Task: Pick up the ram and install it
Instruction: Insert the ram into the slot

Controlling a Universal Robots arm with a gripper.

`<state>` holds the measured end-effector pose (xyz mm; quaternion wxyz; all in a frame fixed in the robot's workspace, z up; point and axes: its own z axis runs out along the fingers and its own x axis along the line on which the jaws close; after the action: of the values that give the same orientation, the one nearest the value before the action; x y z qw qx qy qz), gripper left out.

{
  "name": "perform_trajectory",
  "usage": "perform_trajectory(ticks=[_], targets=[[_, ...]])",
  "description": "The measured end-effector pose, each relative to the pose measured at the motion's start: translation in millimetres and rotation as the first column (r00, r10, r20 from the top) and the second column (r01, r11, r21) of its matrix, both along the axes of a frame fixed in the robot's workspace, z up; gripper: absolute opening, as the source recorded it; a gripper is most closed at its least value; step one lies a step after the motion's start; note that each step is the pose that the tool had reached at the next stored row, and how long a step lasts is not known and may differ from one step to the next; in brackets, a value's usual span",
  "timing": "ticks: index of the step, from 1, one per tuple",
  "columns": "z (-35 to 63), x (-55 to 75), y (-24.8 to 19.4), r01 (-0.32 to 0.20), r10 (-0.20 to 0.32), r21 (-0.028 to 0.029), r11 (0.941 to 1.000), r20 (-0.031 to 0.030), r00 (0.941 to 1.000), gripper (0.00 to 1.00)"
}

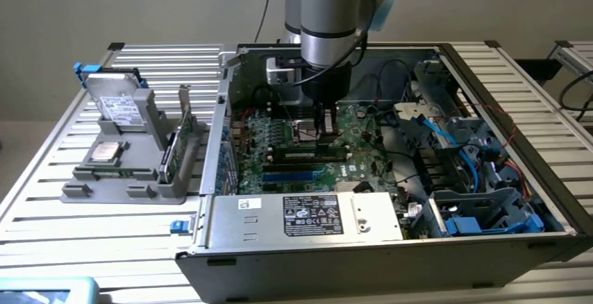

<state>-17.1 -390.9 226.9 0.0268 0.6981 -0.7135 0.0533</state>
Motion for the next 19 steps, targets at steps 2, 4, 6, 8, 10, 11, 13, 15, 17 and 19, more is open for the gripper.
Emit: perform_trajectory(ticks=[2, 4, 6, 8, 10, 11, 13, 15, 17, 19], targets=[[0.0, 0.0, 0.0, 0.0, 0.0, 0.0, 1.0, 0.0001, 1.0, 0.2], [0.1, 0.0, 0.2, 0.0, 0.0, -0.0002, 1.0, 0.0001, 1.0, 0.2], [0.0, 0.0, 0.2, 0.0, 0.0, -0.0001, 1.0, 0.0001, 1.0, 0.22], [0.3, 0.0, 0.2, 0.0, 0.0, -0.0001, 1.0, 0.0001, 1.0, 0.28], [3.9, 0.4, 0.2, 0.0, 0.0, -0.0004, 1.0, 0.0001, 1.0, 0.28], [6.9, 1.1, 0.0, 0.0, 0.0, -0.0003, 1.0, 0.0002, 1.0, 0.28], [13.3, 3.6, -0.6, 0.0, 0.0, -0.0004, 1.0, -0.0001, 1.0, 0.28], [19.7, 7.2, -1.8, 0.0, 0.0, -0.0003, 1.0, -0.0011, 1.0, 0.28], [22.6, 10.7, -3.1, 0.0, 0.0, -0.0002, 1.0, -0.0031, 1.0, 0.28], [22.7, 11.8, -3.6, 0.0, 0.0, -0.0001, 1.0, -0.0077, 1.0, 0.28]])
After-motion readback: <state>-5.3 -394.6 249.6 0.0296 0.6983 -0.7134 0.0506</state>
